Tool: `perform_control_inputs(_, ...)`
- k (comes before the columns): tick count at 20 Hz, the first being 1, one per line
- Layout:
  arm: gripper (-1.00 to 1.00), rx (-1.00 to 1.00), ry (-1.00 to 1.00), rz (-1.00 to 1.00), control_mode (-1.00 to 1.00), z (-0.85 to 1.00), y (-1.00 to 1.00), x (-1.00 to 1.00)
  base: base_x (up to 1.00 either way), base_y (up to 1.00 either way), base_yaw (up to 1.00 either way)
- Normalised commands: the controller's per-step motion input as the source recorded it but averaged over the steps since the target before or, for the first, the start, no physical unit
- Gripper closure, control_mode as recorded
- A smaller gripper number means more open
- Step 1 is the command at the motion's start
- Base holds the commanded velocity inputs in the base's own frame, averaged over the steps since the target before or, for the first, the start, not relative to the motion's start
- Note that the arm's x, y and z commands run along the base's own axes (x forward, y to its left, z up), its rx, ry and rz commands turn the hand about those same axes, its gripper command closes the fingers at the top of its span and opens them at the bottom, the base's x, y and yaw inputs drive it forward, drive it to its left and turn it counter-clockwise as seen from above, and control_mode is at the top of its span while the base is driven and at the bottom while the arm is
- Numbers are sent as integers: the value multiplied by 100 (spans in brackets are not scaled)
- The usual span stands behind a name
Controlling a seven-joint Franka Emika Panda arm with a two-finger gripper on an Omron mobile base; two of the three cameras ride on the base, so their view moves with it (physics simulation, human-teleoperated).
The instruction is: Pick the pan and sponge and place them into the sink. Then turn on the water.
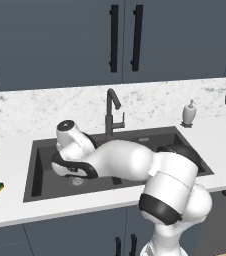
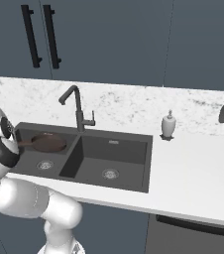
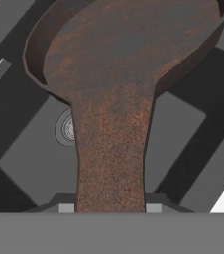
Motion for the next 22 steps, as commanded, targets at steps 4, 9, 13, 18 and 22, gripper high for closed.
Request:
perform_control_inputs(4, 100, 0, 0, 0, -100, -37, 25, 30, 0, 0, 0)
perform_control_inputs(9, 100, 0, 0, 0, -100, -47, 1, 13, 0, 0, 0)
perform_control_inputs(13, 100, 1, 0, 0, -100, -38, 0, 17, 0, 0, 0)
perform_control_inputs(18, 100, 3, 0, 0, -100, -35, 0, 21, 0, 0, 0)
perform_control_inputs(22, 100, 6, 0, 0, -100, -26, 0, 27, 0, 0, 0)
